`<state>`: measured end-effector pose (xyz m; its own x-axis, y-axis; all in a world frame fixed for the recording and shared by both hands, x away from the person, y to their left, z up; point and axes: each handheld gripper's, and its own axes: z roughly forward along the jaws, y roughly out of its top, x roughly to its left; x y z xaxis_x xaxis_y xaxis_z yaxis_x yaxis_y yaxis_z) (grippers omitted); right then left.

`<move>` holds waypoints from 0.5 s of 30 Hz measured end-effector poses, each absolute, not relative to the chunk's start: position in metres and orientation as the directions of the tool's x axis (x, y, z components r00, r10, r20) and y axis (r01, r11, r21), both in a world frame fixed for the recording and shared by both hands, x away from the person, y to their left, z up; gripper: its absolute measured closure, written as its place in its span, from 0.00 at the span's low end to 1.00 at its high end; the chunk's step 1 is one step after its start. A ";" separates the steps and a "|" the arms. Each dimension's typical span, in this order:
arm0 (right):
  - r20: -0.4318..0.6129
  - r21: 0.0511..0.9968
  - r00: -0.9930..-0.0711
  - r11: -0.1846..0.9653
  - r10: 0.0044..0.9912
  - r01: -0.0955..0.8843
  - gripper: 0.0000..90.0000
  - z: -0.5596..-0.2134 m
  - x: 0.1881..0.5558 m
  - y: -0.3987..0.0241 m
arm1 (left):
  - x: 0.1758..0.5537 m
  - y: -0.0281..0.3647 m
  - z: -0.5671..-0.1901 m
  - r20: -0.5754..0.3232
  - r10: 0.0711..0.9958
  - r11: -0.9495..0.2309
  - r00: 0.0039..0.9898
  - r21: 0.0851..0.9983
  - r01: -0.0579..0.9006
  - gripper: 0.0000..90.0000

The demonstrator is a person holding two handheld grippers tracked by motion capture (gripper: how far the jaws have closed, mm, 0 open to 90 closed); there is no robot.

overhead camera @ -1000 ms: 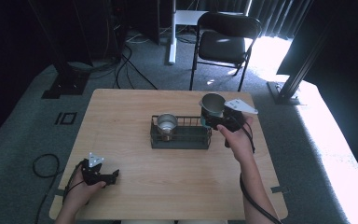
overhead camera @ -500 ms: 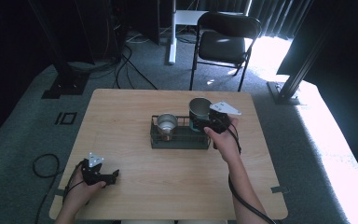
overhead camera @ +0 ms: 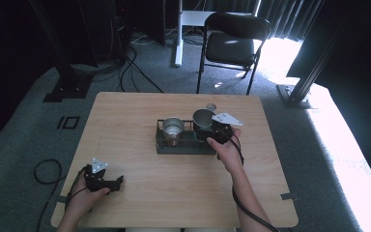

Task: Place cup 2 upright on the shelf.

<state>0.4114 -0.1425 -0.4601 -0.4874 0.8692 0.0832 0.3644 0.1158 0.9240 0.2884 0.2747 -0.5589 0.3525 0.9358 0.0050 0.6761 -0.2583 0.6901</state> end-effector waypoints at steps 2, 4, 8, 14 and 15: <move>0.084 0.923 -0.488 0.117 0.869 0.368 0.15 -0.463 0.411 -0.142 | 0.288 0.275 -0.559 0.005 0.936 -0.258 0.353 0.690 0.676 0.03; 0.082 0.922 -0.485 0.119 0.870 0.369 0.15 -0.466 0.411 -0.142 | 0.288 0.275 -0.559 0.005 0.936 -0.258 0.352 0.690 0.676 0.03; 0.077 0.919 -0.482 0.125 0.873 0.374 0.15 -0.471 0.411 -0.142 | 0.288 0.275 -0.559 0.005 0.936 -0.258 0.353 0.690 0.676 0.03; 0.058 0.925 -0.483 0.135 0.874 0.355 0.14 -0.474 0.410 -0.140 | 0.288 0.275 -0.559 0.005 0.936 -0.258 0.352 0.690 0.676 0.03; 0.062 0.926 -0.486 0.132 0.872 0.354 0.14 -0.475 0.410 -0.140 | 0.288 0.275 -0.559 0.005 0.936 -0.259 0.353 0.690 0.676 0.03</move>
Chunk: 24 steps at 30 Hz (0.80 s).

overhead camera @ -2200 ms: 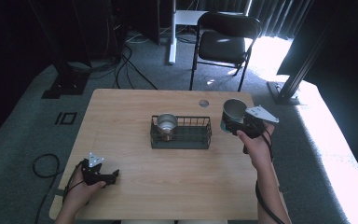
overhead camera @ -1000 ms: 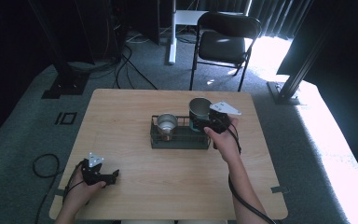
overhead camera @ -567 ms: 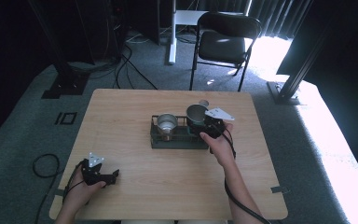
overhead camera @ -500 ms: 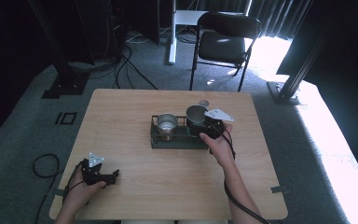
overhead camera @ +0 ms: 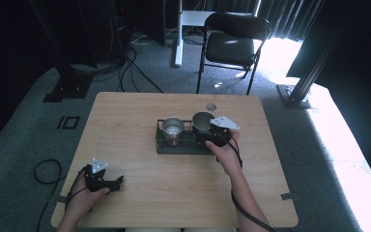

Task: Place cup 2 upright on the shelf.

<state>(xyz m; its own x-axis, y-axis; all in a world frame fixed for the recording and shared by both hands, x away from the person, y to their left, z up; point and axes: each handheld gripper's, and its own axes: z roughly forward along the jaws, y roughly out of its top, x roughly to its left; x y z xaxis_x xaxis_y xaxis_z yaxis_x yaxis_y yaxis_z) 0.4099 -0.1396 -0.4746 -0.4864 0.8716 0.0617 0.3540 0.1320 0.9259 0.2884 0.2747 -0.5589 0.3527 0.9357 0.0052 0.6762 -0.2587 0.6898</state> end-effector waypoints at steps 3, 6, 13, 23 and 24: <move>0.069 0.924 -0.505 0.136 0.860 0.357 0.14 -0.474 0.410 -0.140 | 0.288 0.275 -0.559 0.005 0.936 -0.258 0.352 0.690 0.676 0.03; 0.068 0.922 -0.504 0.140 0.861 0.362 0.13 -0.475 0.407 -0.140 | 0.288 0.275 -0.559 0.005 0.936 -0.258 0.353 0.690 0.676 0.03; 0.083 0.921 -0.511 0.130 0.856 0.368 0.12 -0.471 0.400 -0.146 | 0.288 0.275 -0.559 0.005 0.936 -0.258 0.353 0.690 0.676 0.03; 0.059 0.917 -0.517 0.158 0.854 0.366 0.12 -0.473 0.385 -0.166 | 0.288 0.275 -0.559 0.005 0.936 -0.258 0.352 0.690 0.676 0.03; 0.056 0.916 -0.517 0.162 0.854 0.367 0.12 -0.473 0.384 -0.168 | 0.288 0.275 -0.559 0.005 0.936 -0.258 0.352 0.690 0.676 0.03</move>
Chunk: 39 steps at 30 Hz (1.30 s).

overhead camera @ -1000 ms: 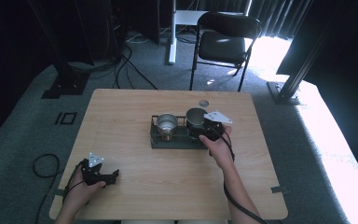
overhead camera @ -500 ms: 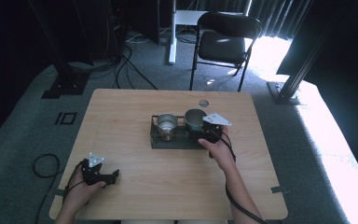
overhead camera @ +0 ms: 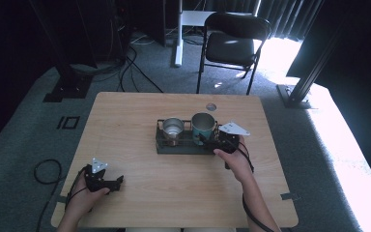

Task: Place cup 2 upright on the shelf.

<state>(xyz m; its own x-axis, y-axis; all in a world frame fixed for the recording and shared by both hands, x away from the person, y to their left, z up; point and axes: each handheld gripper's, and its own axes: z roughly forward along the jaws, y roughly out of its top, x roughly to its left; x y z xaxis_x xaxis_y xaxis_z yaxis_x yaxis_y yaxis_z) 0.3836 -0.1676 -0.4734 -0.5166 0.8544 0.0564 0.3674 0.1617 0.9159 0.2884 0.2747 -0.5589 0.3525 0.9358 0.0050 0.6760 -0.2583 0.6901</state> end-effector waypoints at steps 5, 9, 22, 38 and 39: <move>0.041 0.913 -0.511 0.176 0.859 0.368 0.12 -0.477 0.377 -0.176 | 0.288 0.275 -0.559 0.005 0.936 -0.259 0.353 0.690 0.676 0.03; 0.038 0.913 -0.507 0.176 0.861 0.368 0.12 -0.480 0.372 -0.183 | 0.288 0.275 -0.559 0.005 0.936 -0.259 0.353 0.690 0.676 0.03; 0.034 0.897 -0.486 0.188 0.873 0.399 0.12 -0.496 0.356 -0.204 | 0.288 0.275 -0.559 0.005 0.936 -0.258 0.352 0.691 0.675 0.03; 0.051 0.870 -0.445 0.179 0.894 0.459 0.12 -0.522 0.336 -0.233 | 0.288 0.275 -0.559 0.006 0.936 -0.259 0.353 0.690 0.675 0.03; 0.051 0.868 -0.441 0.179 0.896 0.464 0.12 -0.524 0.334 -0.235 | 0.288 0.275 -0.559 0.006 0.936 -0.260 0.353 0.690 0.675 0.03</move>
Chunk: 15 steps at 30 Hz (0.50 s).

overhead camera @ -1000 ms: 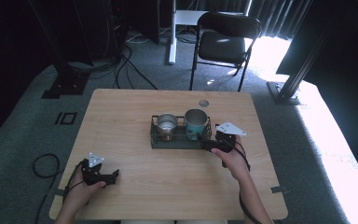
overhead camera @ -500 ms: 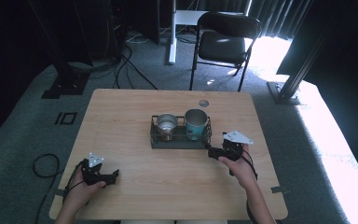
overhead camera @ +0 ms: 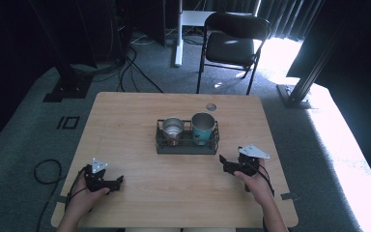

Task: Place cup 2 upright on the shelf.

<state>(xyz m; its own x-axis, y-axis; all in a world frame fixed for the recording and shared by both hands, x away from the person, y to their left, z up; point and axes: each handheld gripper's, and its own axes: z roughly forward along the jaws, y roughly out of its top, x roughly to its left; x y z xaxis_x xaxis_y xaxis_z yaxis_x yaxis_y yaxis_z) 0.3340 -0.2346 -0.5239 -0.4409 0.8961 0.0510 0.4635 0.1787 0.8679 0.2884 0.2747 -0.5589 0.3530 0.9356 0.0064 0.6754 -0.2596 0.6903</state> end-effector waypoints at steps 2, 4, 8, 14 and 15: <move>0.054 0.862 -0.434 0.177 0.899 0.474 0.12 -0.528 0.331 -0.239 | 0.288 0.275 -0.559 0.006 0.936 -0.259 0.353 0.691 0.675 0.03; 0.057 0.857 -0.425 0.174 0.903 0.485 0.12 -0.531 0.329 -0.243 | 0.288 0.275 -0.559 0.007 0.936 -0.260 0.353 0.690 0.675 0.03; 0.051 0.844 -0.411 0.181 0.910 0.505 0.12 -0.538 0.324 -0.251 | 0.288 0.275 -0.559 0.007 0.936 -0.260 0.353 0.690 0.675 0.03; 0.046 0.824 -0.388 0.185 0.921 0.536 0.12 -0.545 0.316 -0.262 | 0.288 0.275 -0.559 0.007 0.936 -0.260 0.353 0.690 0.675 0.03; 0.043 0.820 -0.385 0.187 0.922 0.541 0.12 -0.546 0.314 -0.264 | 0.288 0.275 -0.559 0.007 0.936 -0.260 0.353 0.690 0.675 0.03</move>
